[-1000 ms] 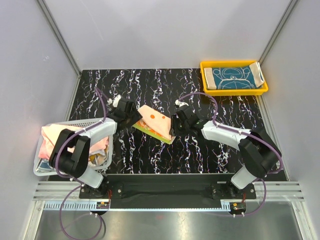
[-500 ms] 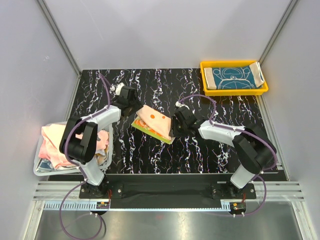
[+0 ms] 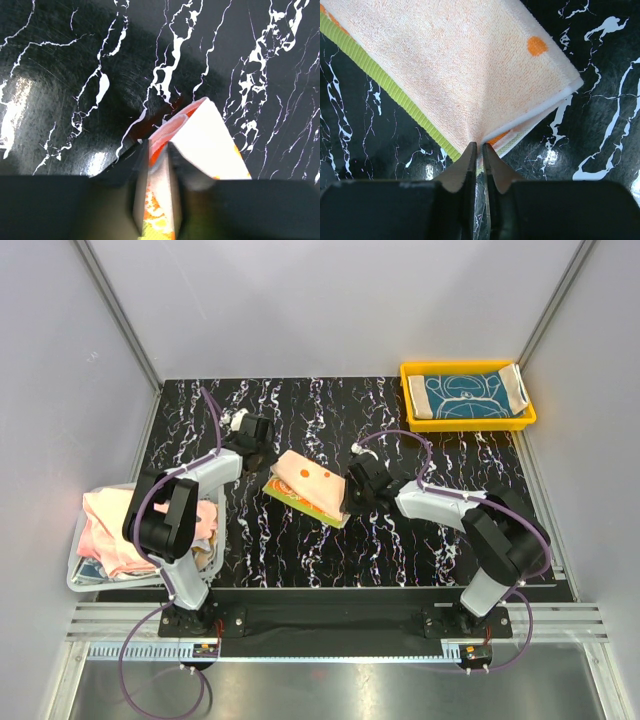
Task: Fold and stack the towels
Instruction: Fold the towel
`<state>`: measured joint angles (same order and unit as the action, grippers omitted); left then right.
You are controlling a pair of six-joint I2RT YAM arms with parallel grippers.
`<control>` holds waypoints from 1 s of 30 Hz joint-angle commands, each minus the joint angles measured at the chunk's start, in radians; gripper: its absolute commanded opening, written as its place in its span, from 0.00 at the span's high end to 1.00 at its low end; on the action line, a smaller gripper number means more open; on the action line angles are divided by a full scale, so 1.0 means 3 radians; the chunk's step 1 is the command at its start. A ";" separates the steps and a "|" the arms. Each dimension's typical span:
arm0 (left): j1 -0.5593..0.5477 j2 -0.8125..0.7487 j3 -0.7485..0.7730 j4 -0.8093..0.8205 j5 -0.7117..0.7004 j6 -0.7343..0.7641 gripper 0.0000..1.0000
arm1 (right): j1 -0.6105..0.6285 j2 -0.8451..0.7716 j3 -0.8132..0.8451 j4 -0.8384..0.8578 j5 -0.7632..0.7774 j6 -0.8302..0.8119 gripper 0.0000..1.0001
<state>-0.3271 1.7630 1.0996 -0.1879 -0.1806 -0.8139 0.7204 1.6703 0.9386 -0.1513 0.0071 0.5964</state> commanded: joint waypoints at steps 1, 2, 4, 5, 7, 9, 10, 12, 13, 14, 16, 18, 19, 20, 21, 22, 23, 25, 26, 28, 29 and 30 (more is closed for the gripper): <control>0.0027 -0.0052 0.0093 0.0115 -0.0063 0.0079 0.85 | 0.0038 -0.0137 0.0042 0.0100 0.0012 0.0037 0.85; 0.0027 -0.0063 0.0088 0.0115 -0.0063 0.0085 0.86 | 0.0043 -0.0163 0.0041 0.0095 0.0017 0.0042 0.85; 0.0032 -0.0088 0.0078 0.0151 -0.0052 0.0110 0.93 | 0.0043 -0.0219 0.0041 0.0070 -0.0008 0.0037 0.85; 0.0027 -0.0114 0.0067 0.0156 -0.0052 0.0110 0.95 | 0.0038 -0.0239 0.0041 0.0064 -0.0008 0.0027 0.85; 0.0037 -0.0134 0.0057 0.0176 -0.0042 0.0136 1.00 | 0.0043 -0.0306 0.0041 0.0054 -0.0018 0.0032 0.85; 0.0037 -0.0155 0.0037 0.0161 -0.0052 0.0136 1.00 | 0.0043 -0.0342 0.0041 0.0039 -0.0018 0.0032 0.85; 0.0042 -0.0165 0.0027 0.0156 -0.0057 0.0131 1.00 | 0.0038 -0.0367 0.0036 0.0034 -0.0018 0.0027 0.85; 0.0047 -0.0196 -0.0004 0.0151 -0.0063 0.0121 1.00 | 0.0043 -0.0383 0.0031 0.0024 -0.0018 0.0027 0.86; 0.0052 -0.0201 -0.0024 0.0156 -0.0058 0.0126 1.00 | 0.0038 -0.0388 0.0026 0.0018 -0.0018 0.0027 0.86; 0.0052 -0.0201 -0.0025 0.0141 -0.0058 0.0126 0.90 | 0.0038 -0.0383 0.0021 0.0018 -0.0018 0.0021 0.85; 0.0057 -0.0201 -0.0050 0.0151 -0.0042 0.0131 0.78 | 0.0038 -0.0378 0.0006 0.0034 -0.0018 0.0027 0.85; 0.0058 -0.0196 -0.0066 0.0192 0.0009 0.0146 0.71 | 0.0043 -0.0367 0.0001 0.0049 -0.0018 0.0042 0.85; 0.0058 -0.0191 -0.0066 0.0197 0.0029 0.0151 0.68 | 0.0048 -0.0367 -0.0004 0.0049 -0.0018 0.0042 0.86; 0.0063 -0.0196 -0.0071 0.0217 0.0060 0.0156 0.64 | 0.0043 -0.0362 -0.0010 0.0049 -0.0018 0.0037 0.86; 0.0058 -0.0196 -0.0086 0.0232 0.0075 0.0166 0.59 | 0.0048 -0.0362 -0.0010 0.0054 -0.0018 0.0042 0.86; 0.0063 -0.0211 -0.0101 0.0253 0.0091 0.0167 0.55 | 0.0048 -0.0362 -0.0015 0.0054 -0.0018 0.0042 0.86; 0.0058 -0.0216 -0.0122 0.0268 0.0126 0.0167 0.53 | 0.0043 -0.0357 -0.0020 0.0049 -0.0018 0.0037 0.86; 0.0068 -0.0226 -0.0142 0.0284 0.0152 0.0151 0.52 | 0.0043 -0.0362 -0.0030 0.0059 -0.0018 0.0037 0.86; 0.0068 -0.0252 -0.0157 0.0289 0.0157 0.0141 0.52 | 0.0048 -0.0362 -0.0030 0.0054 -0.0018 0.0037 0.86; 0.0073 -0.0293 -0.0219 0.0324 0.0173 0.0090 0.50 | 0.0048 -0.0362 -0.0040 0.0064 -0.0018 0.0042 0.86; 0.0078 -0.0328 -0.0265 0.0360 0.0193 0.0070 0.50 | 0.0048 -0.0362 -0.0045 0.0064 -0.0018 0.0037 0.86; 0.0083 -0.0344 -0.0285 0.0365 0.0198 0.0054 0.50 | 0.0048 -0.0357 -0.0050 0.0075 -0.0018 0.0037 0.86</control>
<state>-0.3119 1.7256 1.0328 -0.1413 -0.1429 -0.7845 0.7208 1.5871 0.9283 -0.1543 0.0063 0.5999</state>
